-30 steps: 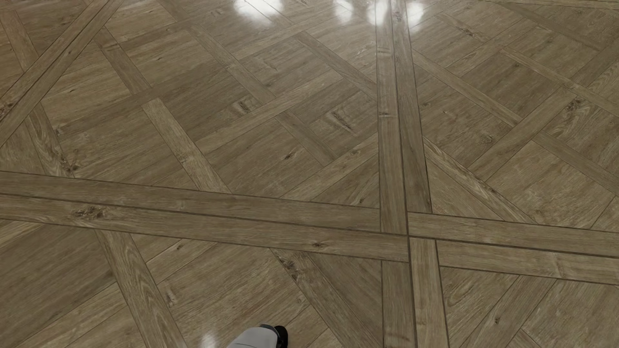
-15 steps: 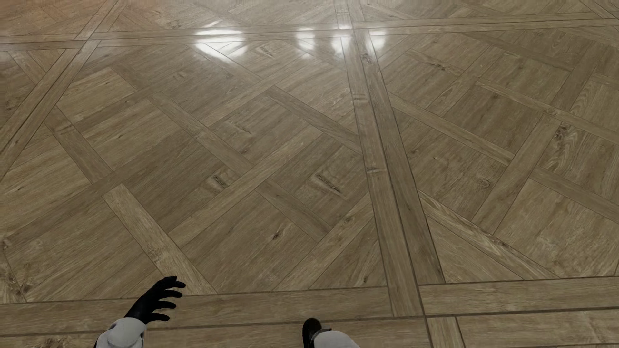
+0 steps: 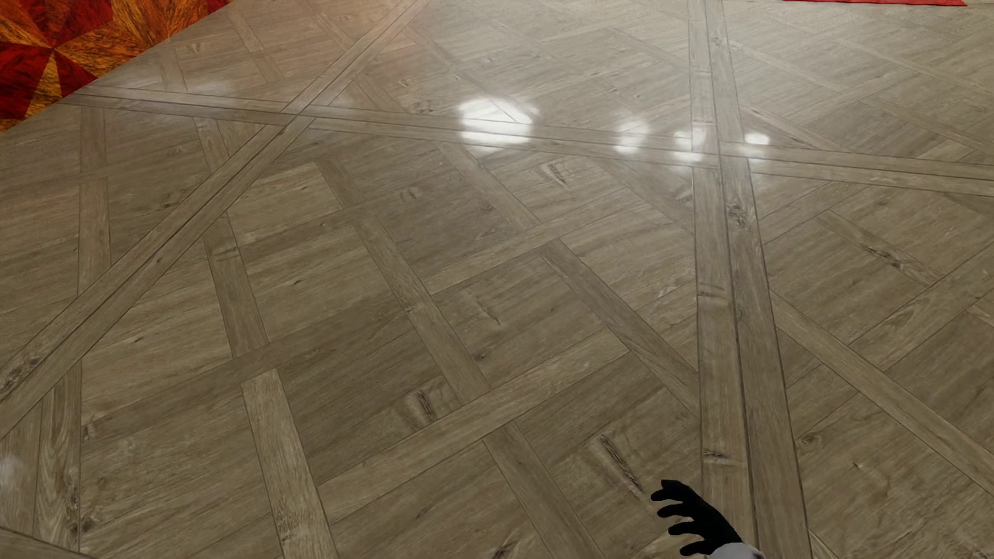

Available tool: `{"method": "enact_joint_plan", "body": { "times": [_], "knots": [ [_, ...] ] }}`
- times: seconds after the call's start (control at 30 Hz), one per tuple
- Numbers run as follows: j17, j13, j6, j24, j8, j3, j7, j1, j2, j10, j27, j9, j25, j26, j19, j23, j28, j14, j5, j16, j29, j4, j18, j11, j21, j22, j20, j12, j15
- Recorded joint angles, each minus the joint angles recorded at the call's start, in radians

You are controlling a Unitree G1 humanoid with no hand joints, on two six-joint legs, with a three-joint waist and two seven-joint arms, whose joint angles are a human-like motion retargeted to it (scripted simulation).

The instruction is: Advance

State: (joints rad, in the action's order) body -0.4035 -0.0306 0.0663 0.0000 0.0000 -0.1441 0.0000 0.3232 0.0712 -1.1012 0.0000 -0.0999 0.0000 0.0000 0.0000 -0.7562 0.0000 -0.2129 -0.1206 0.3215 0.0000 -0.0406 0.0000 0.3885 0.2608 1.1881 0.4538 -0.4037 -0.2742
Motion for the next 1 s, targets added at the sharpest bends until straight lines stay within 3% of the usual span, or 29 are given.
{"method": "enact_joint_plan", "body": {
  "times": [0.1, 0.2, 0.23, 0.3, 0.37, 0.43, 0.47, 0.53, 0.6, 0.73, 0.83, 0.93, 1.0],
  "knots": [
    [0.015, 0.029, -0.015, 0.0, 0.0, -0.06, 0.0, 0.052, 0.104, 0.408, 0.0, -0.005, 0.0, 0.0, 0.0, 0.082, 0.0, 0.029, 0.024, -0.013, 0.0, -0.005, 0.0, -0.016, -0.068, 0.005, 0.036, -0.05, -0.066],
    [0.032, 0.023, -0.006, 0.0, 0.0, -0.092, 0.0, 0.023, 0.177, 0.698, 0.0, -0.002, 0.0, 0.0, 0.0, 0.113, 0.0, 0.023, 0.042, -0.036, 0.0, 0.031, 0.0, -0.001, -0.005, 0.009, 0.077, -0.037, -0.089],
    [0.043, 0.007, -0.008, 0.0, 0.0, -0.093, 0.0, 0.017, 0.196, 0.701, 0.0, 0.001, 0.0, 0.0, 0.0, 0.105, 0.0, 0.043, 0.053, -0.04, 0.0, 0.038, 0.0, 0.012, 0.031, 0.003, 0.079, -0.024, -0.08],
    [0.074, -0.059, -0.038, 0.0, 0.0, -0.077, 0.0, 0.008, 0.227, 0.629, 0.0, 0.013, 0.0, 0.0, 0.0, 0.053, 0.0, 0.183, 0.085, -0.037, 0.0, 0.027, 0.0, 0.057, 0.099, -0.026, 0.023, 0.007, -0.017],
    [0.103, -0.156, -0.087, 0.0, 0.0, -0.03, 0.0, -0.028, 0.211, 0.569, 0.0, 0.028, 0.0, 0.0, 0.0, -0.057, 0.0, 0.248, 0.122, -0.019, 0.0, -0.017, 0.0, 0.176, 0.16, -0.089, -0.066, 0.036, 0.142],
    [0.112, -0.239, -0.125, 0.0, 0.0, 0.019, 0.0, -0.12, 0.1, 0.554, 0.0, 0.027, 0.0, 0.0, 0.0, -0.213, 0.0, 0.179, 0.154, 0.016, 0.0, -0.057, 0.0, 0.422, 0.237, -0.181, -0.138, 0.067, 0.339],
    [0.108, -0.271, -0.141, 0.0, 0.0, 0.038, 0.0, -0.175, 0.014, 0.562, 0.0, 0.021, 0.0, 0.0, 0.0, -0.284, 0.0, 0.136, 0.167, 0.038, 0.0, -0.078, 0.0, 0.578, 0.273, -0.22, -0.169, 0.089, 0.378],
    [0.091, -0.327, -0.159, 0.0, 0.0, 0.089, 0.0, -0.271, -0.167, 0.582, 0.0, 0.006, 0.0, 0.0, 0.0, -0.388, 0.0, 0.07, 0.168, 0.078, 0.0, -0.111, 0.0, 0.853, 0.295, -0.25, -0.235, 0.155, 0.329],
    [0.07, -0.382, -0.162, 0.0, 0.0, 0.161, 0.0, -0.351, -0.312, 0.596, 0.0, -0.002, 0.0, 0.0, 0.0, -0.437, 0.0, 0.027, 0.149, 0.11, 0.0, -0.126, 0.0, 0.92, 0.278, -0.242, -0.29, 0.229, 0.288],
    [0.055, -0.463, -0.183, 0.0, 0.0, 0.279, 0.0, -0.502, -0.428, 0.634, 0.0, -0.005, 0.0, 0.0, 0.0, -0.403, 0.0, -0.057, 0.128, 0.166, 0.0, -0.145, 0.0, 0.427, 0.246, -0.304, -0.35, 0.309, 0.338],
    [0.098, -0.509, -0.212, 0.0, 0.0, 0.334, 0.0, -0.583, -0.421, 0.658, 0.0, 0.023, 0.0, 0.0, 0.0, -0.321, 0.0, -0.148, 0.149, 0.191, 0.0, -0.161, 0.0, 0.04, 0.203, -0.374, -0.359, 0.321, 0.214],
    [0.149, -0.49, -0.213, 0.0, 0.0, 0.347, 0.0, -0.612, -0.419, 0.636, 0.0, 0.049, 0.0, 0.0, 0.0, -0.315, 0.0, -0.188, 0.183, 0.156, 0.0, -0.157, 0.0, -0.032, 0.235, -0.368, -0.366, 0.313, 0.068],
    [0.155, -0.428, -0.186, 0.0, 0.0, 0.331, 0.0, -0.638, -0.42, 0.618, 0.0, 0.049, 0.0, 0.0, 0.0, -0.345, 0.0, -0.156, 0.17, 0.107, 0.0, -0.136, 0.0, -0.042, 0.292, -0.316, -0.343, 0.282, 0.147]
  ]
}}
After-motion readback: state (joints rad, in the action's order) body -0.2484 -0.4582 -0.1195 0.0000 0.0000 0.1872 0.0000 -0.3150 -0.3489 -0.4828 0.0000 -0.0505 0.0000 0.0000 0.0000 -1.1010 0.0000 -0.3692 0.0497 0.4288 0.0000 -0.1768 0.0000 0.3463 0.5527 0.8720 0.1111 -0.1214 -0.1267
